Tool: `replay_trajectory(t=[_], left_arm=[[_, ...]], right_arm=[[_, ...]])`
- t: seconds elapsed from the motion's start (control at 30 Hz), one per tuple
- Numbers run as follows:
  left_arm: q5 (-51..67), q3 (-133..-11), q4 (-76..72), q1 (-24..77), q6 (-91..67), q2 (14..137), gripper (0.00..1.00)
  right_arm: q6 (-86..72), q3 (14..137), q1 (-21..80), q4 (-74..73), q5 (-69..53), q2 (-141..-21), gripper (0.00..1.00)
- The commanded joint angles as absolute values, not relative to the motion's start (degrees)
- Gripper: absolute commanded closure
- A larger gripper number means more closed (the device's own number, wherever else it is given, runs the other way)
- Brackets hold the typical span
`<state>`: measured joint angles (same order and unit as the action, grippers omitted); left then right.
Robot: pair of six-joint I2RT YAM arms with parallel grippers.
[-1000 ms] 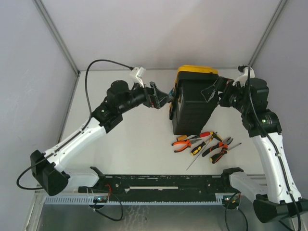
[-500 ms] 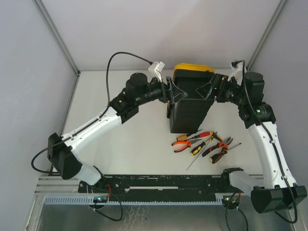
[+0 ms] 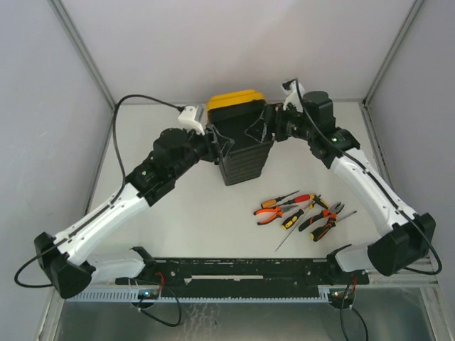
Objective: Pack the tool kit
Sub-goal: Open the toolbox at the center of the board.
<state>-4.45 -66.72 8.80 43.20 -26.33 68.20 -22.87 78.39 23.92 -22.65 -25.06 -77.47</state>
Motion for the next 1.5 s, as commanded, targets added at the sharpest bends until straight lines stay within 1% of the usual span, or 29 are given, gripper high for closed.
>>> replay_trajectory(t=[0.0, 0.13, 0.23, 0.37, 0.47, 0.6, 0.67, 0.73, 0.9, 1.03, 1.27, 1.37, 1.47], left_arm=[[-1.5, -58.5, 4.7, 45.4, -24.3, 65.3, 0.54], [-1.6, -50.2, 1.7, 46.7, -24.3, 61.6, 0.60], [-6.1, -44.4, 0.9, 49.9, -22.6, 59.3, 0.61], [-10.5, -38.3, 0.4, 52.6, -22.4, 57.3, 0.64], [-12.1, -35.4, -1.3, 54.0, -22.6, 56.8, 0.64], [-12.1, -35.5, -3.6, 57.4, -21.0, 59.0, 0.64], [-14.4, -36.5, -3.0, 59.4, -20.6, 60.8, 0.65], [-15.2, -36.6, -3.2, 61.0, -20.4, 62.1, 0.65], [-17.5, -35.5, -3.4, 64.7, -21.2, 63.8, 0.68], [-20.6, -33.1, -3.5, 68.3, -21.6, 62.3, 0.68], [-23.0, -28.9, -3.3, 71.6, -23.9, 60.2, 0.68], [-23.7, -28.5, -3.0, 72.5, -24.6, 60.3, 0.68], [-25.0, -28.4, -2.3, 73.4, -25.3, 60.3, 0.68]], right_arm=[[-22.8, 80.6, 31.6, -19.2, -36.7, -82.1, 0.15], [-18.2, 78.9, 35.3, -20.0, -37.2, -84.6, 0.16], [-14.8, 76.7, 38.4, -21.4, -36.1, -86.2, 0.19], [-15.7, 68.2, 41.3, -15.6, -33.9, -84.4, 0.22], [-15.9, 62.4, 43.1, -14.0, -31.9, -81.6, 0.24], [-17.6, 54.0, 43.0, -10.1, -30.0, -77.9, 0.26], [-17.5, 52.2, 43.1, -9.6, -29.3, -76.7, 0.27], [-17.1, 51.6, 43.3, -10.4, -29.3, -76.2, 0.30], [-17.4, 47.3, 45.8, -7.4, -29.9, -74.0, 0.29], [-18.1, 43.9, 49.3, -6.8, -27.0, -71.2, 0.29], [-22.9, 37.7, 52.6, -3.0, -23.2, -65.8, 0.29], [-25.0, 36.2, 53.4, -1.2, -23.3, -64.7, 0.29], [-27.2, 33.9, 55.8, 1.2, -20.7, -63.7, 0.28]])
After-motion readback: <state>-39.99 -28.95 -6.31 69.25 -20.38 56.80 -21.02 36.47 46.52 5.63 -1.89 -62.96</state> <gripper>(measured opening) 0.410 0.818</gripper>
